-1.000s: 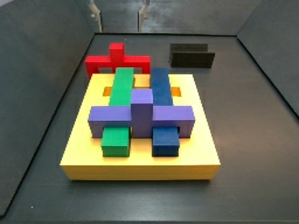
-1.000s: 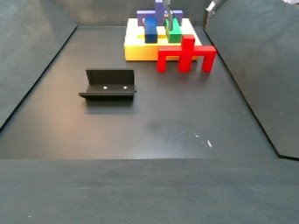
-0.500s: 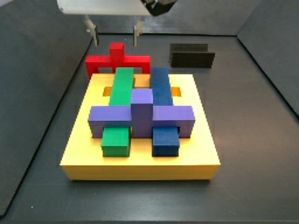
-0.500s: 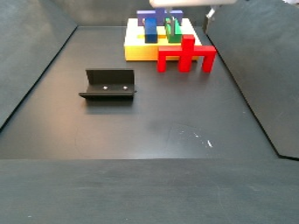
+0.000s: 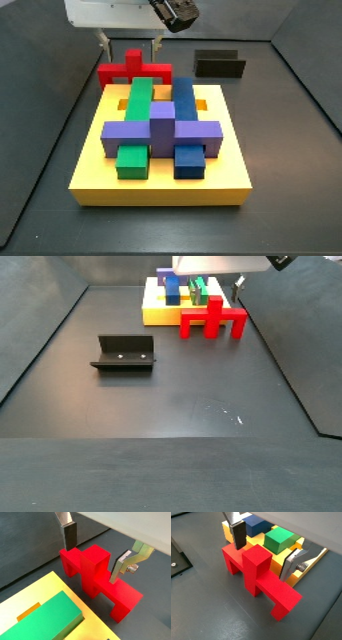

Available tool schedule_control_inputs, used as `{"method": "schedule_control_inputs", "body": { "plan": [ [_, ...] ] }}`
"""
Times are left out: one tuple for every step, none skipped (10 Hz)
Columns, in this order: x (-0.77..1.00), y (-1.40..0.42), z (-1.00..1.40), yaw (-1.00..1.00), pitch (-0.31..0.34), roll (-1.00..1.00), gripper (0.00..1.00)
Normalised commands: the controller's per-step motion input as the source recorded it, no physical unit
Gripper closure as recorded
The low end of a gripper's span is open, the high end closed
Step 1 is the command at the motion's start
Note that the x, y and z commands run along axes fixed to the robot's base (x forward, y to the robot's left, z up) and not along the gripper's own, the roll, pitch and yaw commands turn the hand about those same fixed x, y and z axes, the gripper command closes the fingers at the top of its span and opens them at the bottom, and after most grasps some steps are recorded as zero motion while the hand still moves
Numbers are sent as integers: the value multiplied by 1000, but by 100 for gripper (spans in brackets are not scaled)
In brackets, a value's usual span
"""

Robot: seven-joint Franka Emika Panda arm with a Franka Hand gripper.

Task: Pick up the red object. Move up. Move to above the board. Insert the red object.
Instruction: Pick up the red object.

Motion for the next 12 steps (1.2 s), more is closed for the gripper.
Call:
{"method": "schedule_control_inputs", "body": {
  "plan": [
    [0,0,-180,0,0,199,0],
    [0,0,-191,0,0,209,0],
    [0,11,-234,0,0,234,0],
    [0,23,-226,0,0,196,0],
    [3,6,-140,0,0,174,0],
    [11,0,-100,0,0,157,0],
    [3,0,0,0,6,86,0],
    [3,0,20,0,3,0,0],
    [9,0,89,0,0,-3,0],
    [14,0,29,0,0,-59,0],
    [0,0,3,0,0,-34,0],
    [0,74,26,0,0,-63,0]
  ]
}}
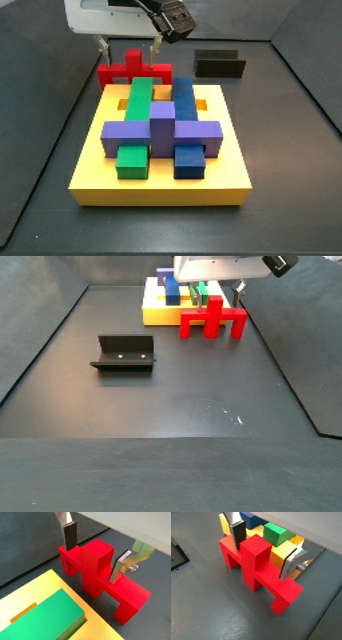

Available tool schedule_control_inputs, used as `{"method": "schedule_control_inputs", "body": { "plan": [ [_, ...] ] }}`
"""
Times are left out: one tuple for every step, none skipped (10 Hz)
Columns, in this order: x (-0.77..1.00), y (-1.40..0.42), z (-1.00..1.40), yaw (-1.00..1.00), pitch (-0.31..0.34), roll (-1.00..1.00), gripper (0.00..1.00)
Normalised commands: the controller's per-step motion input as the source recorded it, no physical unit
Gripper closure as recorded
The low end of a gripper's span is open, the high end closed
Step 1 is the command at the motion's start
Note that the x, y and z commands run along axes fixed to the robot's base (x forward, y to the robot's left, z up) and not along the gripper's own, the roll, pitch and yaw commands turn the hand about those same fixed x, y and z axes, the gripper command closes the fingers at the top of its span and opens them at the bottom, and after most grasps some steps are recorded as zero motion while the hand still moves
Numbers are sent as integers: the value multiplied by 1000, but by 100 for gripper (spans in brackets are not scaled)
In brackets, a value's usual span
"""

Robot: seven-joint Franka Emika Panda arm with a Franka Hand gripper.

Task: Pick up the red object. Move up. Move to above the board. Insert the red object.
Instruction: Pick up the red object.

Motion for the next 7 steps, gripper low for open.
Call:
{"method": "schedule_control_inputs", "body": {
  "plan": [
    [0,74,0,0,0,-66,0],
    [0,63,0,0,0,-49,0],
    [0,0,0,6,0,0,0],
    [0,-117,0,0,0,0,0],
    [0,-114,0,0,0,14,0],
    [0,-34,0,0,0,17,0],
    [0,0,0,26,0,0,0]
  ]
}}
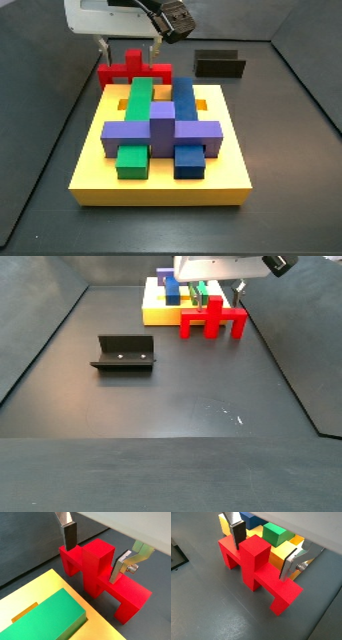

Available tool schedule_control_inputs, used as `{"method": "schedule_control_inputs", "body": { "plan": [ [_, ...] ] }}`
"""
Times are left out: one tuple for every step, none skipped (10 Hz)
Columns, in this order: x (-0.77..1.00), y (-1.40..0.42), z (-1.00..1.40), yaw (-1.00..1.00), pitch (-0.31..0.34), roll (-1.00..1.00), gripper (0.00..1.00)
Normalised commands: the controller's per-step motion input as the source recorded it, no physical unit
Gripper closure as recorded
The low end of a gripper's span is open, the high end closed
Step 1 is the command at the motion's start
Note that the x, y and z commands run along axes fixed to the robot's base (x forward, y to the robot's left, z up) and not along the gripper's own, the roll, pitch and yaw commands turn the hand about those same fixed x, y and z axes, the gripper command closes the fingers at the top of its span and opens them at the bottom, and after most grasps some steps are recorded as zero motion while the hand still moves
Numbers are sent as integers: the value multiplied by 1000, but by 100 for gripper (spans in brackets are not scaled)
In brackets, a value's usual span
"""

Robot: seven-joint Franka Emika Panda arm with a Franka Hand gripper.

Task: Pick up the red object. Move up. Move to above the board. Insert the red object.
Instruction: Pick up the red object.

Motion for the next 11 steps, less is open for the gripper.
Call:
{"method": "schedule_control_inputs", "body": {
  "plan": [
    [0,100,0,29,0,-11,0],
    [0,63,0,17,0,-11,0],
    [0,6,0,20,0,-24,0],
    [0,0,0,17,0,0,0],
    [0,0,0,0,0,0,0],
    [0,0,0,0,0,0,100],
    [0,0,0,0,0,0,100],
    [0,0,0,0,0,0,100],
    [0,0,0,0,0,0,100],
    [0,0,0,0,0,0,100],
    [0,0,0,0,0,0,100]
  ]
}}
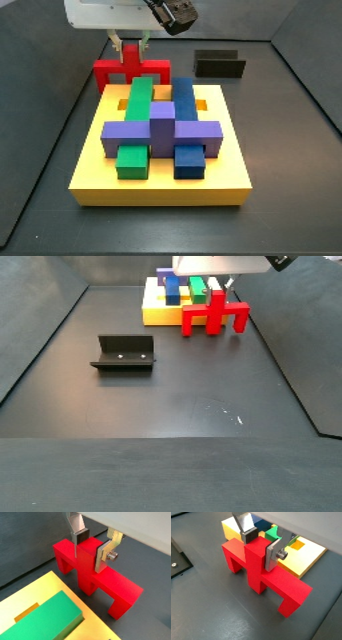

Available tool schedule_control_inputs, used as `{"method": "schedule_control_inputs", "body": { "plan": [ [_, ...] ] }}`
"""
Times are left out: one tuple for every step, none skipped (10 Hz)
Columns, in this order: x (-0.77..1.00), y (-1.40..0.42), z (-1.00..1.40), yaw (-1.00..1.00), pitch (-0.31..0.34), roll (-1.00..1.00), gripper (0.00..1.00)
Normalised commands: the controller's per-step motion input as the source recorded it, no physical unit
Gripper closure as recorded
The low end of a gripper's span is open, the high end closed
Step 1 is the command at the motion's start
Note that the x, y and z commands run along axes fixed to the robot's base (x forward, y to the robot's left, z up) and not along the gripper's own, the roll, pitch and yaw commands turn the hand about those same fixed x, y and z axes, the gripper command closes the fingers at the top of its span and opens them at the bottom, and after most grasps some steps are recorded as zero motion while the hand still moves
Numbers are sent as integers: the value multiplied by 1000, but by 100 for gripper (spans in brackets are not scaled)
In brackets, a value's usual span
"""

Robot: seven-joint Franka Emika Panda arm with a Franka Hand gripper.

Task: Pick up the red object. Move up. Move to above the board. Insert the red object.
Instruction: Pick up the red object, then move up.

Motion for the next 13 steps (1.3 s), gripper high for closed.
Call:
{"method": "schedule_control_inputs", "body": {
  "plan": [
    [0,0,0,0,0,0,100],
    [0,0,0,0,0,0,100],
    [0,0,0,0,0,0,100],
    [0,0,0,0,0,0,100],
    [0,0,0,0,0,0,100],
    [0,0,0,0,0,0,100],
    [0,0,0,0,0,0,100],
    [0,0,0,0,0,0,100],
    [0,0,0,0,0,0,100],
    [0,0,0,0,0,0,100],
    [0,0,833,0,0,0,100],
    [-87,21,771,-27,53,7,100],
    [-115,10,609,-30,64,-16,100]
  ]
}}
